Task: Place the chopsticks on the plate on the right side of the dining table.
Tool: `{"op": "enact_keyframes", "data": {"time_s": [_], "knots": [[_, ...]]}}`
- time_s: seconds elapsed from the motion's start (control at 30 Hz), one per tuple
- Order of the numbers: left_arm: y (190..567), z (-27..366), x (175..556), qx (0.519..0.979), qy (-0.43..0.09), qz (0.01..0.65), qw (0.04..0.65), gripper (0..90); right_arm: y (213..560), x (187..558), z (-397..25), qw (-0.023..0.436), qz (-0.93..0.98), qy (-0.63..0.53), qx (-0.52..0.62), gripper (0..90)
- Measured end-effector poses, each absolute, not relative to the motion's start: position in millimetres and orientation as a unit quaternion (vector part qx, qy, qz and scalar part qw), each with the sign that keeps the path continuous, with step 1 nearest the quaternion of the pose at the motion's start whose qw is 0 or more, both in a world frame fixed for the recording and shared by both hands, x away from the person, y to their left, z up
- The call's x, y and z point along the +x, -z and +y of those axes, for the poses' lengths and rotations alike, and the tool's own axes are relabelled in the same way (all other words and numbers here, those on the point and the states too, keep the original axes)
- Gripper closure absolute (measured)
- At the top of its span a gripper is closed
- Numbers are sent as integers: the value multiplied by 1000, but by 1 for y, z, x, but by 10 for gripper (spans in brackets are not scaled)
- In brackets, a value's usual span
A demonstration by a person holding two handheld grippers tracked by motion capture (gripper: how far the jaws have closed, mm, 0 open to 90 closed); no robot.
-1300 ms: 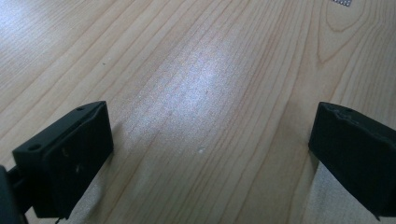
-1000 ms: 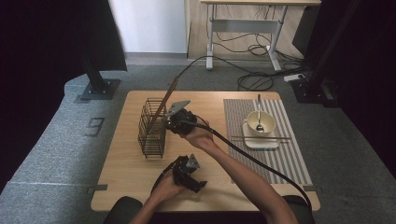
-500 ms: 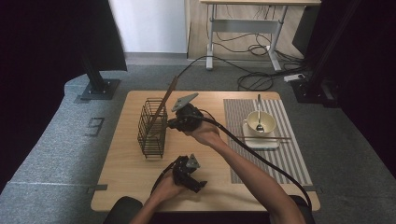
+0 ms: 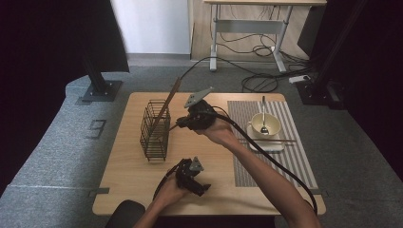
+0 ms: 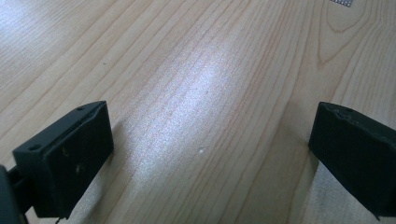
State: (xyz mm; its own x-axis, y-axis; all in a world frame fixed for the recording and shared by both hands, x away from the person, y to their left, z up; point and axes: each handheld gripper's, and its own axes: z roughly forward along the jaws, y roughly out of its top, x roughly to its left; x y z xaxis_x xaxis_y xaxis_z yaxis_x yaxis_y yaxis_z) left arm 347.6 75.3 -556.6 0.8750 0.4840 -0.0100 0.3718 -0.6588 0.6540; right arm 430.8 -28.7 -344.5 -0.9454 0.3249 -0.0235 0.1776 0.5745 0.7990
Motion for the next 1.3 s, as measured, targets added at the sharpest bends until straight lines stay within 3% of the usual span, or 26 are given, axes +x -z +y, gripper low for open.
{"op": "enact_keyframes", "data": {"time_s": [0.7, 1.3], "knots": [[557, 74, 347, 905, -84, 240, 340, 0, 300, 419, -83, 105, 867, -458, 165, 827], [552, 72, 345, 910, -75, 231, 336, 6, 307, 411, -154, 114, 858, -453, 213, 827]]}}
